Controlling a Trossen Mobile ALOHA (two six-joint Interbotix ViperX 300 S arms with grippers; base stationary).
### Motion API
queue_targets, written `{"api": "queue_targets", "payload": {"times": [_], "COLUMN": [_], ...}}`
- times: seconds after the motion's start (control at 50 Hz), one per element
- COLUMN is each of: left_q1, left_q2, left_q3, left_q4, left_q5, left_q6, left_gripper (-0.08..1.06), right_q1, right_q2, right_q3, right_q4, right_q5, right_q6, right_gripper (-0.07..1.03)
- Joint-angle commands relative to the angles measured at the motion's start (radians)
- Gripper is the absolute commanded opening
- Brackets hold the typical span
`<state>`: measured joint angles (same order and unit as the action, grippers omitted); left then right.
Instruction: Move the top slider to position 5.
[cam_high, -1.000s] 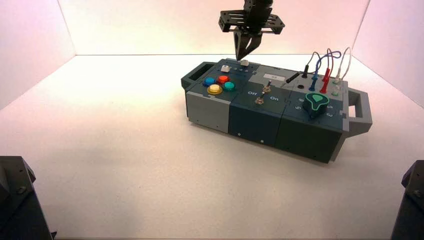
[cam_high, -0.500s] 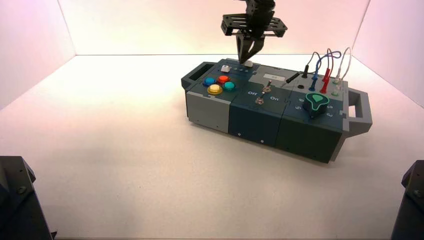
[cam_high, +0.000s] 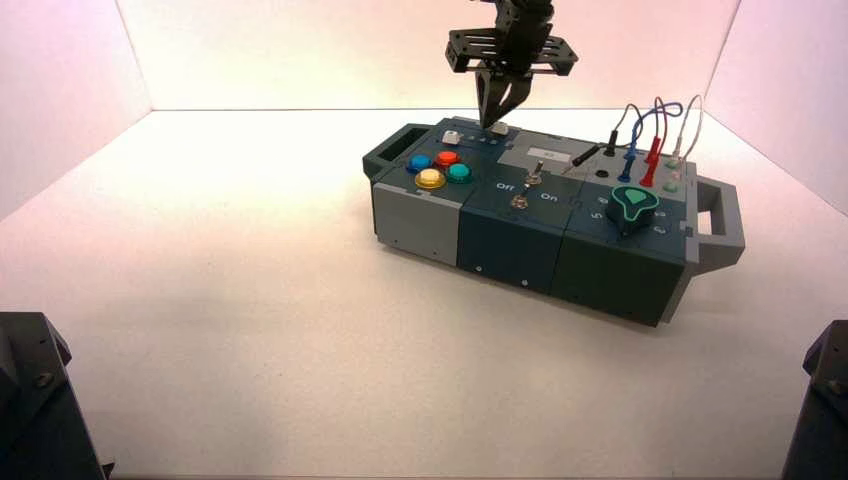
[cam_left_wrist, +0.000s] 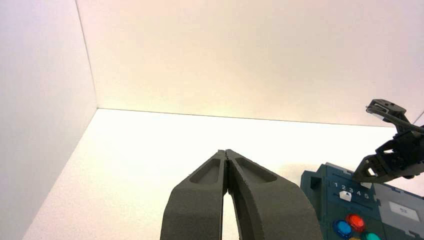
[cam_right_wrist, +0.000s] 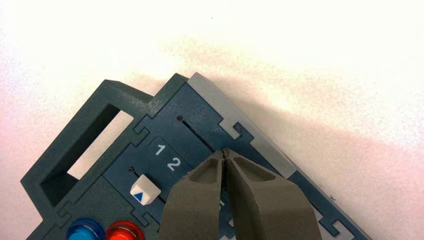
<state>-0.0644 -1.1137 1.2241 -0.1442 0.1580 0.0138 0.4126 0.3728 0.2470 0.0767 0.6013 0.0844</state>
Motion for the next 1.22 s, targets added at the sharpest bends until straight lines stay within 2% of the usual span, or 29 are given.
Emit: {"api": "queue_targets", "payload": {"times": [0.02, 0.34, 0.52, 0.64, 0.88, 1.22], "left_q1": [-0.005, -0.005, -0.005, -0.005, -0.005, -0.005], "left_q2": [0.005, 0.005, 0.005, 0.002, -0.012, -0.018], "left_q3": [-0.032, -0.032, -0.032, -0.032, -0.032, -0.029], "left_q4": [0.000, 0.002, 0.003, 0.003, 0.005, 0.005], "left_q5": [-0.011, -0.009, -0.008, -0.005, 0.002, 0.002], "left_q6": [0.005, 0.006, 0.006, 0.008, 0.015, 0.018], "left_gripper": [-0.03, -0.03, -0.03, -0.03, -0.03, -0.03], "right_q1": [-0.003, -0.002, 0.000, 0.000, 0.009, 0.058], "right_q2": [-0.055, -0.149, -0.199, -0.236, -0.270, -0.305], "right_q3": [-0.023, 0.005, 0.026, 0.080, 0.167, 0.202], "right_q4": [-0.005, -0.003, 0.002, 0.002, -0.002, 0.000], "right_q5": [-0.003, -0.008, 0.046, 0.067, 0.052, 0.054], "right_q6": [0.000, -0.008, -0.008, -0.009, -0.035, -0.034], "right_gripper": [-0.02, -0.02, -0.02, -0.02, -0.02, -0.02]}}
